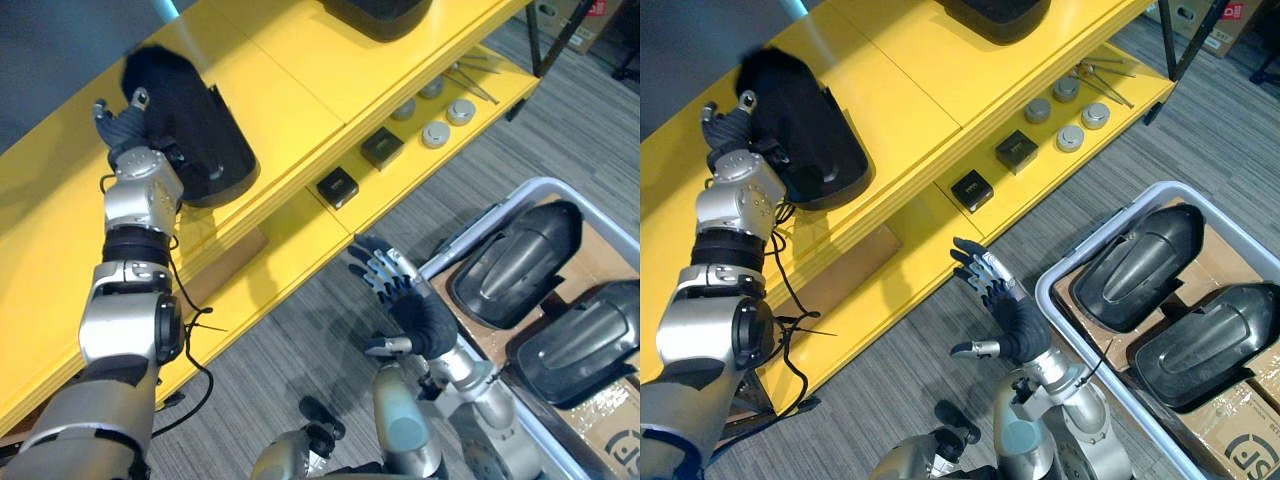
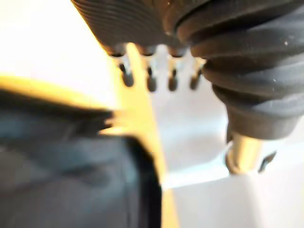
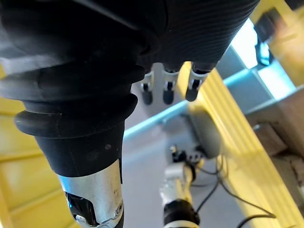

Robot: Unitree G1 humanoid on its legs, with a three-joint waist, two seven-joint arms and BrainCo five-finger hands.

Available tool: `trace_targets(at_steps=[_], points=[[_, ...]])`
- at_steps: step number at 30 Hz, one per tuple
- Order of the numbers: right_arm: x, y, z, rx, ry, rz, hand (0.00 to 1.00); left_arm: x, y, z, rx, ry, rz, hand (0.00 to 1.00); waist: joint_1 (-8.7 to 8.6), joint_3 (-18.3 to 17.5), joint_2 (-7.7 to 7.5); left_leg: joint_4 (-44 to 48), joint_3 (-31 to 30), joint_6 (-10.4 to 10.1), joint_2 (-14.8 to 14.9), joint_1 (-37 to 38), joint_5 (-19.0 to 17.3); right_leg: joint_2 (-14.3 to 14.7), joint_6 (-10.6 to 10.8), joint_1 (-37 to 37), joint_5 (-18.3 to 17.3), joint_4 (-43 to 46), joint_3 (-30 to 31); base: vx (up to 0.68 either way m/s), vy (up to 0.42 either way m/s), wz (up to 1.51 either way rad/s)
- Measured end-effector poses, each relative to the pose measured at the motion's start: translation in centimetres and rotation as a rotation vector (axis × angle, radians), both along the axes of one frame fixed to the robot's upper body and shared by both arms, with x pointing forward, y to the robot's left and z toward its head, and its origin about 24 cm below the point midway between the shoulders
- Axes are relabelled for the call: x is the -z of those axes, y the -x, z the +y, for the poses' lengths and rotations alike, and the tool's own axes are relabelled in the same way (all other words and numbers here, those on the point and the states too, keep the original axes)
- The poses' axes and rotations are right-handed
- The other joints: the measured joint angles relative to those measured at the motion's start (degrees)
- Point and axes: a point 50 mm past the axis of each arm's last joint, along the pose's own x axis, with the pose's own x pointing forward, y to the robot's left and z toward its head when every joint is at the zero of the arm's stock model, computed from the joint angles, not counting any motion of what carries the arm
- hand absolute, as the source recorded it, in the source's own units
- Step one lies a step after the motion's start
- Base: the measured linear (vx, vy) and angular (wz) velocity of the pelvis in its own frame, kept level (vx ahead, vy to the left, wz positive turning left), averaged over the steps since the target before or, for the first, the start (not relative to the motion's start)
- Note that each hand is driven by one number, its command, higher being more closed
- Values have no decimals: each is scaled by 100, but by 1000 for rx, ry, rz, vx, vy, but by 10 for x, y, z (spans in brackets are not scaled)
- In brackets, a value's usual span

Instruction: Walk over and take plastic housings, then place them on the shelf

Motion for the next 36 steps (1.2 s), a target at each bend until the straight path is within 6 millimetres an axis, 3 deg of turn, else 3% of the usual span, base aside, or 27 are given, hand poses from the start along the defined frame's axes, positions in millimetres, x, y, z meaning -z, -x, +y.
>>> trace_targets(at_steps=[4, 6, 11, 14, 18, 21, 23, 24, 26, 29, 31, 34, 36], points=[[6, -1, -3, 3, 28, 25, 0, 14, 0, 6, -41, -8, 75, 0, -113, -214, 18, -1, -174, 1, 6, 20, 0, -40, 14, 192, 19, -179, -150, 33, 12, 16], [6, -2, -4, 4, 31, 24, 0, 19, 5, 19, -79, -20, 129, 0, -132, -262, -9, 1, -153, 1, 3, 19, 0, -37, 31, 208, 83, -262, -131, 5, 5, -3], [8, -3, -10, 31, 44, 32, 0, 16, 13, 38, -137, -49, 148, 0, -146, -293, -20, -16, -150, 1, 5, 137, 0, -22, 35, 411, 195, -518, -98, 24, 12, -6], [7, -4, -19, 77, 51, 26, 0, 1, 17, 48, -168, -83, 29, 0, -178, -393, -40, -61, -152, 0, 8, 164, 0, -5, 39, 496, 261, -682, -82, 17, -1, -3], [3, -1, -27, 142, 93, -54, 0, -17, 22, 43, -134, -190, -183, 0, -178, -526, -64, -81, -198, 0, 7, 221, 0, -13, 37, 662, 327, -869, -138, 7, -2, 1], [0, 2, -30, 188, 149, -121, 0, -2, 46, 21, -5, -302, -414, 0, -130, -682, -60, -196, -358, 0, 6, 415, 5, -4, 42, 944, 340, -1009, -258, 40, -10, 12], [2, -1, -35, 243, 152, -129, 0, 34, 74, -11, 127, -289, -518, 0, 38, -905, -43, -212, -634, -7, 6, 449, 12, -45, 43, 1203, 339, -1182, -502, 26, -13, 50], [5, -6, -39, 281, 149, -121, 0, 53, 97, -31, 202, -280, -550, 0, 242, -975, -64, -236, -784, -9, 1, 517, 16, -57, 43, 1351, 338, -1255, -640, 26, -20, 65], [8, -16, -46, 345, 147, -101, 0, 83, 130, -53, 271, -230, -536, 0, 559, -1114, -107, -243, -1069, -13, -17, 508, 26, -77, 45, 1559, 334, -1384, -939, 6, -29, 77], [11, -32, -51, 426, 140, -90, 0, 116, 169, -61, 326, -198, -434, 0, 1065, -1274, -193, -345, -1592, -8, -103, 517, 121, -169, 50, 1912, 307, -1561, -1485, -43, -30, 87], [6, -43, -46, 461, 133, -117, 0, 127, 186, -64, 358, -200, -389, 0, 1355, -1321, -220, -447, -1885, -15, -169, 514, 209, -216, 60, 2054, 285, -1589, -1778, -49, -15, 74], [5, -54, -34, 493, 125, -114, 0, 140, 201, -72, 412, -162, -349, 0, 1607, -1394, -267, -625, -2119, 4, -245, 505, 371, -268, 64, 2130, 281, -1631, -2047, -46, -1, 42], [11, -58, -33, 531, 110, -72, 0, 148, 207, -77, 451, -127, -325, 0, 1661, -1441, -344, -727, -2224, 2, -274, 512, 455, -284, 69, 2174, 264, -1631, -2186, -28, 3, 36]])
